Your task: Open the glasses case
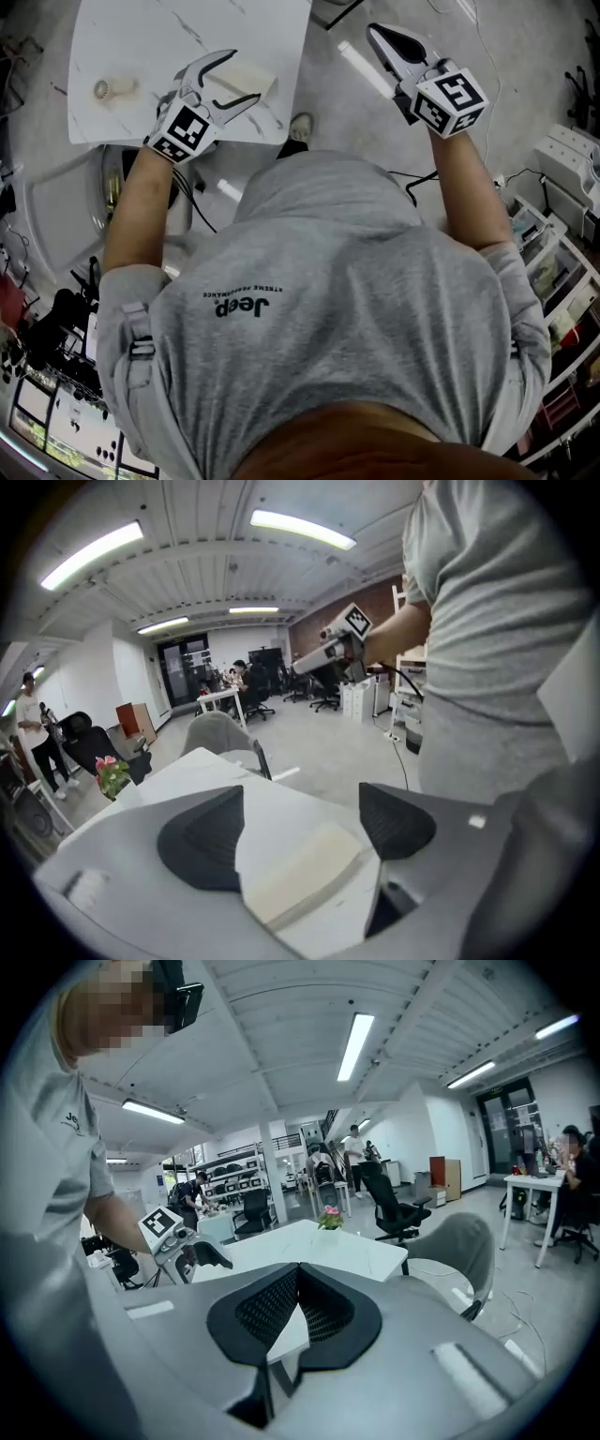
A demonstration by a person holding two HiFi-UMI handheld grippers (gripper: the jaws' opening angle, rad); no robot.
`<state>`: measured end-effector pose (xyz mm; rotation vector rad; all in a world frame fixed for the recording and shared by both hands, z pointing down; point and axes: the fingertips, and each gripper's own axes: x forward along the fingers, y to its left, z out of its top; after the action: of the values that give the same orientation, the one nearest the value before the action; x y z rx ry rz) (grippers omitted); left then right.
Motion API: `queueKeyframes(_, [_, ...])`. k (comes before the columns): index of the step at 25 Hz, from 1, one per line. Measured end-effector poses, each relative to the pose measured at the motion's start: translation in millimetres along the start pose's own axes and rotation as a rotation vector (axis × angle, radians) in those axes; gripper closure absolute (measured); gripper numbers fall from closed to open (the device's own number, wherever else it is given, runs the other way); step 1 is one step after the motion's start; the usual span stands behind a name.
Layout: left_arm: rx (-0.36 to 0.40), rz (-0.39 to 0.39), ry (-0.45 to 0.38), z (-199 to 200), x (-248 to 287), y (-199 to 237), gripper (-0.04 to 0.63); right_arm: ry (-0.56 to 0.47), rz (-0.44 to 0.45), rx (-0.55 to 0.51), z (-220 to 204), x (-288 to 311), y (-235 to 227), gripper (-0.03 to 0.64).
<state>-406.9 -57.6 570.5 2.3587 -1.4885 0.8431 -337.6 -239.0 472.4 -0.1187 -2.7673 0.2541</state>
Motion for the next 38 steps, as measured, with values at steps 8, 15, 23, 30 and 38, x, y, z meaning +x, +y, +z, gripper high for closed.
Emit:
queueKeyframes(8, [0.237,-0.134,0.186,-76,28,-17,0.184,0.075,0.045,-0.002,-28,39,23,0.614])
queueKeyframes(15, [0.37,-0.245,0.239,-99,48,-31,0.184,0.109,0.037,0.003,-40,43,29,0.614])
queueKeyframes(23, [0.417,-0.283,0.308,-125,58,-28,0.2,0.124,0.015,0.013,-49,43,29,0.614])
queueKeyframes(30, [0.387,-0.318,0.305,-117,55,-24,0.259,0.131,0.01,0.004,-50,40,31,0.614])
queueKeyframes(38, [0.329,-0.369,0.281,-105,49,-20,0.308,0.127,-0.004,0.003,-47,35,26,0.614])
